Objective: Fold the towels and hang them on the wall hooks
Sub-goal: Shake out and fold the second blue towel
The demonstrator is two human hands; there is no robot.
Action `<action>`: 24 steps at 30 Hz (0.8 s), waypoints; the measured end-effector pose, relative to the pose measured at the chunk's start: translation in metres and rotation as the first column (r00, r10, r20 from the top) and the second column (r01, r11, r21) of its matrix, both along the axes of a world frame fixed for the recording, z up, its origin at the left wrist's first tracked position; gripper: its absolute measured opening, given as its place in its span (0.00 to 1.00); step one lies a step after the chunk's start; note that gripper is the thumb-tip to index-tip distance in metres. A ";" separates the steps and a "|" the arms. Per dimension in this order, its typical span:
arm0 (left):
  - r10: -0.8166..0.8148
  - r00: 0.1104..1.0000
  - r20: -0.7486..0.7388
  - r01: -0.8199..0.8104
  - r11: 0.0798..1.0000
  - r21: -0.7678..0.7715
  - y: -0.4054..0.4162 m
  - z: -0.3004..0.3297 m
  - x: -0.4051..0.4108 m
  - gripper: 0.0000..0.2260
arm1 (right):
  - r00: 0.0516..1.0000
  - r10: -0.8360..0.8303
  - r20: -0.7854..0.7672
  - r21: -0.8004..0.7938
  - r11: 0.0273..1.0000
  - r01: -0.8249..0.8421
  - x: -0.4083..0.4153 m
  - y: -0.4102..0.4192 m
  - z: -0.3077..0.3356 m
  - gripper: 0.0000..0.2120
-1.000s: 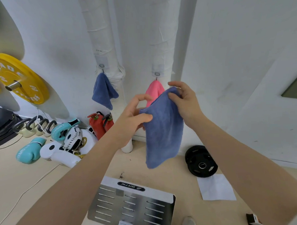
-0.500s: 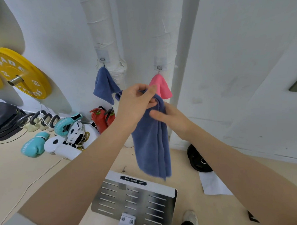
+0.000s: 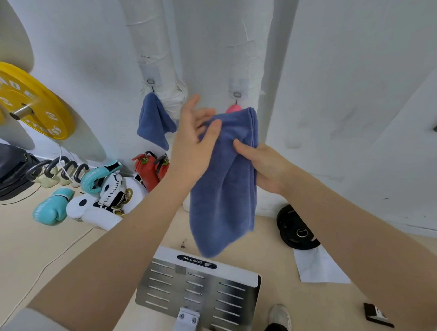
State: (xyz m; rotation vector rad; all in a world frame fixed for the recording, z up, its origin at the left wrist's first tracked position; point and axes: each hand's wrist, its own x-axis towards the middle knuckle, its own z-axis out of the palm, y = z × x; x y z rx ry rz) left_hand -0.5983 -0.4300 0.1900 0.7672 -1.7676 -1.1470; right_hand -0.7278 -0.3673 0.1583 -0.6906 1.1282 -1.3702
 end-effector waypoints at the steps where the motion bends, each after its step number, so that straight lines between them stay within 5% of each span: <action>1: 0.067 0.996 0.056 -0.066 0.998 -0.018 -0.006 -0.012 0.007 0.24 | 0.997 0.009 0.080 0.008 1.000 -0.009 -0.002 0.001 -0.002 0.14; 3: 0.121 0.971 0.204 -0.153 0.977 0.147 -0.013 -0.036 0.019 0.29 | 0.975 0.012 0.221 0.034 0.999 -0.020 -0.006 0.001 -0.003 0.19; 5: -0.025 0.973 0.230 -0.105 0.838 0.536 -0.011 -0.056 0.028 0.34 | 0.946 -0.009 0.325 0.053 0.999 -0.009 -0.009 0.002 -0.003 0.21; 8: -0.144 0.990 0.008 0.073 0.547 0.834 -0.002 -0.066 0.036 0.20 | 0.907 -0.054 0.417 0.063 0.998 0.031 -0.012 0.000 -0.005 0.21; 10: -0.133 0.982 -0.131 0.179 0.473 0.862 -0.002 -0.068 0.038 0.18 | 0.897 -0.067 0.437 0.079 0.996 0.036 -0.015 -0.003 -0.008 0.21; 13: -0.207 0.946 -0.250 0.322 0.506 0.800 -0.006 -0.062 0.039 0.13 | 0.947 -0.035 0.321 0.165 0.986 -0.020 -0.020 -0.009 -0.012 0.23; 19: -0.160 0.968 -0.193 0.251 0.597 0.762 -0.018 -0.063 0.037 0.09 | 0.978 -0.013 0.211 0.248 0.968 -0.040 -0.017 -0.017 -0.037 0.34; 24: -0.084 0.986 -0.146 0.168 0.581 0.796 -0.021 -0.067 0.037 0.10 | 0.970 0.058 0.236 0.182 0.978 -0.103 -0.007 -0.008 -0.057 0.24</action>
